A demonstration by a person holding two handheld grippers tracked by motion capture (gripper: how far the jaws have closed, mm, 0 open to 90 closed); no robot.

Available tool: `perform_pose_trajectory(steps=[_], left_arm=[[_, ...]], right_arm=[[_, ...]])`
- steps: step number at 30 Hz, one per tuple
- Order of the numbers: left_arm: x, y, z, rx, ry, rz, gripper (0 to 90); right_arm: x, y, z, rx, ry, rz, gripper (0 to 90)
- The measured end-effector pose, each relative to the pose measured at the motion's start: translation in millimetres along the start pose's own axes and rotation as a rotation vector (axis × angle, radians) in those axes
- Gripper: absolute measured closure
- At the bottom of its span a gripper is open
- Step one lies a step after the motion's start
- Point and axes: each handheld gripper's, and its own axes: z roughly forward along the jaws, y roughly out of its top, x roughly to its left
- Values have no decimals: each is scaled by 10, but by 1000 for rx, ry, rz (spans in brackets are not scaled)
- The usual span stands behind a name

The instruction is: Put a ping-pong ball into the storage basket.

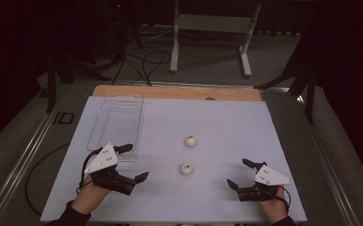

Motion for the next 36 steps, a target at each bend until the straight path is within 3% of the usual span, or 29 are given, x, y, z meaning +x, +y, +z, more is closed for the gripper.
perform_pose_trajectory(steps=[17, 28, 31, 36], left_arm=[[-118, 193, 404, 10, -110, -2, 4], [-154, 289, 576, 42, -128, 17, 4], [-148, 314, 611, 51, -124, 40, 5], [-126, 340, 683, 71, -131, 26, 4]], right_arm=[[-3, 0, -9, -2, -5, 1, 87], [-2, 3, -13, -4, -3, 3, 87], [-1, 4, -11, -4, -2, 3, 87], [0, 5, -16, -7, -3, 3, 86]])
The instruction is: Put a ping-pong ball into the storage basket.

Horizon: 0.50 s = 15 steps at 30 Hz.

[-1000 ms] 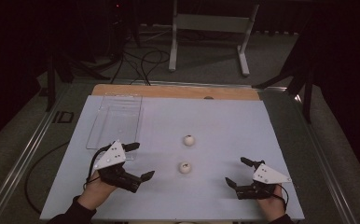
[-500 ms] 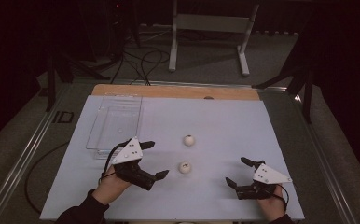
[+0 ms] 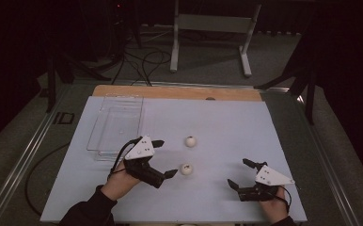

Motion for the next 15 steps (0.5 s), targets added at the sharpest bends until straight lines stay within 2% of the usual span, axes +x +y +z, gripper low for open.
perform_pose_trajectory(steps=[1, 4, 6, 10, 11, 15], left_arm=[[-4, 10, 20, -1, -9, -9, 5], [-14, 18, 73, -7, -17, -1, 4], [-3, 17, 110, -14, -47, -15, 4], [-13, 18, 174, -11, -54, -4, 4], [-21, 24, 223, 7, -58, 1, 4], [-33, 23, 297, 20, -44, 8, 4]], right_arm=[[-3, -1, 0, 0, 0, 1, 86], [-1, -3, 5, 3, 3, 1, 86], [1, -1, 4, 2, 4, 1, 87], [-3, -3, 2, 1, 6, 3, 87], [-4, -2, 1, 1, 5, 3, 87], [-1, -1, -2, 0, 7, 6, 87]])
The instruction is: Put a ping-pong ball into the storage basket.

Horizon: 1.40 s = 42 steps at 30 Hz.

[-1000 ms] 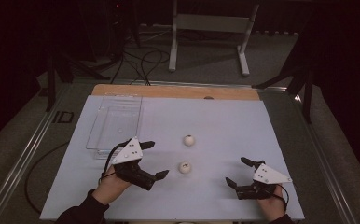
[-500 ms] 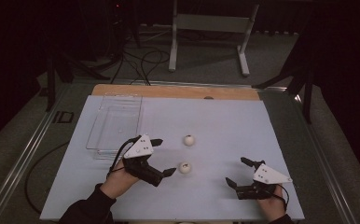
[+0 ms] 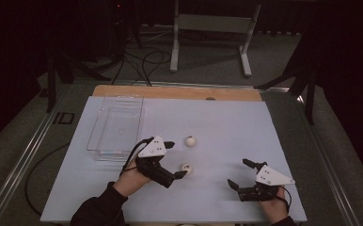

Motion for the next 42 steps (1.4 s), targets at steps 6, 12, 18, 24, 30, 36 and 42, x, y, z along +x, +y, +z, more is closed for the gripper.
perform_pose_trajectory(steps=[6, 12, 18, 24, 30, 36, 42], left_arm=[[-1, -38, 160, 65, -9, -4, 4], [-1, -99, 277, 96, -38, 13, 5], [25, -192, 402, 138, -35, 23, 5], [54, -260, 500, 185, -36, 23, 5], [66, -294, 564, 207, -43, 23, 15], [107, -371, 608, 229, -49, 21, 76], [101, -412, 687, 272, -60, 45, 167]], right_arm=[[-5, -3, 4, 0, 3, -2, 87], [-3, -2, 0, 0, 5, 1, 86], [0, 0, -1, 1, 7, 1, 87], [-1, -1, 3, 2, 7, -1, 87], [-1, -3, 3, 5, 9, 0, 87], [1, 0, 0, 5, 10, 1, 87], [3, -1, 4, 7, 11, -2, 87]])
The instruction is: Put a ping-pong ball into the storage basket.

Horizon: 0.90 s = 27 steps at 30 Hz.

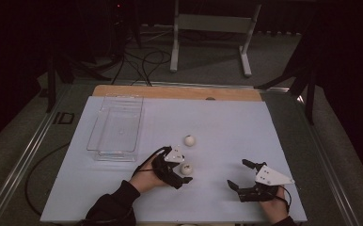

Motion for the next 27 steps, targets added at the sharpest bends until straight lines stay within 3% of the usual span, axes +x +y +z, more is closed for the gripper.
perform_pose_trajectory(steps=[11, 21, 27], left_arm=[[71, -16, 119, 50, -3, -33, 328], [95, 35, 186, 89, 0, 5, 487], [107, 35, 201, 113, 3, 16, 511]], right_arm=[[-1, 0, -1, 4, 1, 0, 88], [-5, 0, -7, 4, 0, 2, 88], [1, -2, -2, 8, 1, 3, 88]])
